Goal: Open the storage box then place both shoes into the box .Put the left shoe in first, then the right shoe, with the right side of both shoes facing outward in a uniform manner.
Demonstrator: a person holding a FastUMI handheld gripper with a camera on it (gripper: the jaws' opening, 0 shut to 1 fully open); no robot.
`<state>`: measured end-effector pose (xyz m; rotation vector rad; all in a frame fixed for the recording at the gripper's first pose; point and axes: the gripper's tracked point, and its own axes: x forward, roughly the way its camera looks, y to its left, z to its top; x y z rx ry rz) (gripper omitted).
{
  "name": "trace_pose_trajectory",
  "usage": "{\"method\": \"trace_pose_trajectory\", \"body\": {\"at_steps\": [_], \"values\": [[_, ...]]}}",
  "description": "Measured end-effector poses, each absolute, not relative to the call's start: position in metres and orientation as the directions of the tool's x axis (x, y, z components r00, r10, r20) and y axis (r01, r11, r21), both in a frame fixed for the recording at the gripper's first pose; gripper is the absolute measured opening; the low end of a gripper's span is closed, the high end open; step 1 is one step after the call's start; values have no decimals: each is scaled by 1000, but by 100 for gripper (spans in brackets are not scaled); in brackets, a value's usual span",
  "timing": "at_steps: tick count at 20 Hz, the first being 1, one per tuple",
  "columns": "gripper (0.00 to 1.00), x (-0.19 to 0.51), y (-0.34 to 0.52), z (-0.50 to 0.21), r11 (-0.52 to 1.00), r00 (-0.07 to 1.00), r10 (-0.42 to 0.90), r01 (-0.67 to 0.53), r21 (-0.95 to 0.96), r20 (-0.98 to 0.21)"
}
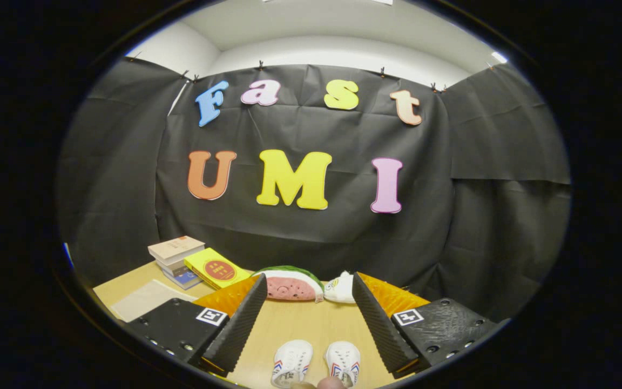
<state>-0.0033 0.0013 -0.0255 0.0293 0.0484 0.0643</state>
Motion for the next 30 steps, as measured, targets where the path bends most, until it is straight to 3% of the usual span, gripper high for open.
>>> {"method": "trace_pose_trajectory", "body": {"at_steps": [7,11,22,30], "values": [[95,1,13,-68,989,983,128,-117,86,-134],[95,-6,45,-97,967,952,229,-199,161,-202],[95,-38,160,-168,837,782,511,-359,413,-357],[95,-42,218,-219,769,661,615,-381,513,-431]]}}
